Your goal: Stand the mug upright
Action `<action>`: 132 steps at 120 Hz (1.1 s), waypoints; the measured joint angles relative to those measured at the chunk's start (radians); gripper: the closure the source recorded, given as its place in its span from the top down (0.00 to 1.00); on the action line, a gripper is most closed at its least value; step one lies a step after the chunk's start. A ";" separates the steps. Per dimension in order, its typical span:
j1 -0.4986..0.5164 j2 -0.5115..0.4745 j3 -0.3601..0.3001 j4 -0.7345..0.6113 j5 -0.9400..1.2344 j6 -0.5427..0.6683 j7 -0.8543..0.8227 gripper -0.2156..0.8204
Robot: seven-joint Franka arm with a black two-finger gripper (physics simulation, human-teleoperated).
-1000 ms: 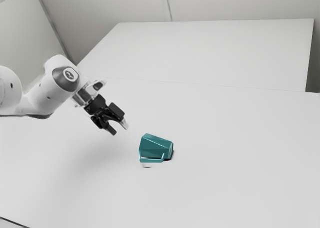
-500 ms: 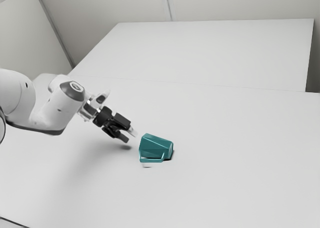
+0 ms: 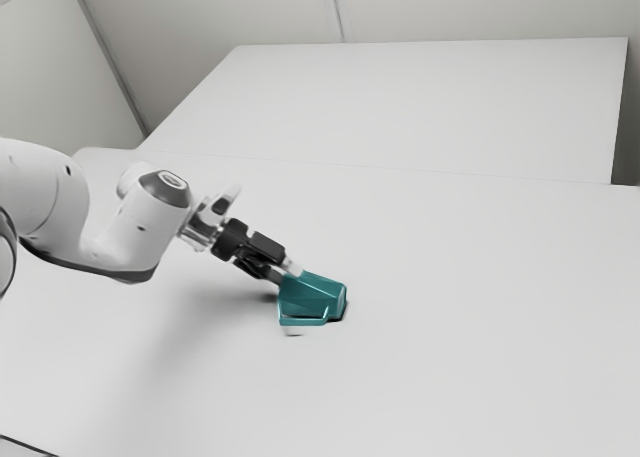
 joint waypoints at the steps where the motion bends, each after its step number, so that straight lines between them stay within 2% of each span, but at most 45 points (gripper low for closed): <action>1: 0.000 0.001 0.000 0.000 -0.002 0.001 0.001 0.79; 17: 0.000 0.015 -0.004 0.000 -0.030 0.010 0.021 0.78; 30: 0.000 0.018 -0.004 0.000 -0.036 0.015 0.035 0.52; 39: 0.000 0.019 -0.004 0.000 -0.037 0.017 0.042 0.38; 47: 0.000 0.020 -0.004 -0.001 -0.037 0.019 0.047 0.30; 61: -0.005 0.016 -0.004 0.001 -0.032 0.024 0.048 0.22; 88: -0.034 -0.009 -0.006 0.019 -0.016 0.030 0.018 0.10; 132: -0.084 -0.031 -0.033 0.073 0.129 0.054 -0.098 0.05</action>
